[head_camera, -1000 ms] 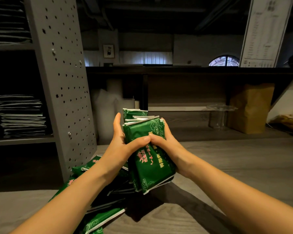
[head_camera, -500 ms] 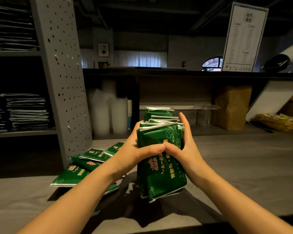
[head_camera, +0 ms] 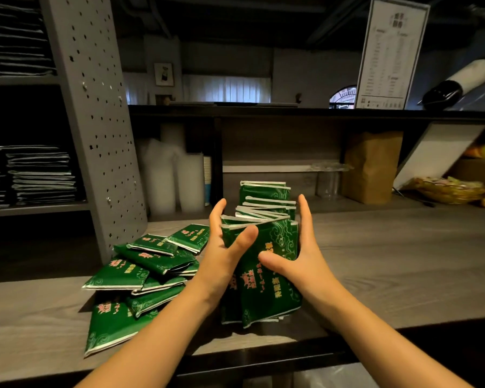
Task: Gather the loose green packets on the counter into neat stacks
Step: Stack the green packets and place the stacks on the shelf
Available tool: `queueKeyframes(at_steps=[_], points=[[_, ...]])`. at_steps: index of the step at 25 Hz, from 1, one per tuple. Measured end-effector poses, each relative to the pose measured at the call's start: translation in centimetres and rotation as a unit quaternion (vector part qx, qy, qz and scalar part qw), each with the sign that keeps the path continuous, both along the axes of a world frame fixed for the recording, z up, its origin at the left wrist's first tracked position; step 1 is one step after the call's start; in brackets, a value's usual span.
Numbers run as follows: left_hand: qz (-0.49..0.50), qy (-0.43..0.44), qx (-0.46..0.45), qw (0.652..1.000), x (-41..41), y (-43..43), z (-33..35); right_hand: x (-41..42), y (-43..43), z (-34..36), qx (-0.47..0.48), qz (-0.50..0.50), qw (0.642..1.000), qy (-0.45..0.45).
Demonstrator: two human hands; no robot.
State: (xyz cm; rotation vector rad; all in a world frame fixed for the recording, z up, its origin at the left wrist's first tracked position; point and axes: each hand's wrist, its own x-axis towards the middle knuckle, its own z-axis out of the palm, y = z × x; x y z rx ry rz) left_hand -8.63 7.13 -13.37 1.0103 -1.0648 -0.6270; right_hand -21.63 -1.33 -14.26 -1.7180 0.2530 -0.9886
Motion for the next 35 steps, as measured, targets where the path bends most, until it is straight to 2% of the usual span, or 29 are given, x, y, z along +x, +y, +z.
queueKeyframes(at_steps=[7,15,18,22,27,35], points=[[-0.062,-0.089,0.007,0.994,-0.4,-0.6,0.1,-0.9,-0.2,-0.3,-0.006,0.046,0.998,0.034],[-0.087,-0.134,0.033,0.987,0.4,1.3,-1.0,-2.0,-0.4,-0.7,-0.018,0.02,0.999,0.043],[-0.086,-0.122,0.029,0.988,-0.4,1.2,-1.4,-1.6,0.3,-1.0,-0.013,0.021,0.999,0.048],[-0.068,-0.061,0.003,0.996,-1.1,0.7,-1.9,-0.1,0.5,-1.4,-0.001,0.01,1.0,0.024],[0.018,-0.135,0.045,0.99,1.6,0.6,-0.8,0.1,-0.4,-0.6,0.002,0.04,0.999,0.034],[-0.062,-0.121,0.043,0.99,1.5,-0.7,-1.0,0.5,-1.0,-1.0,-0.014,0.008,0.998,0.055]])
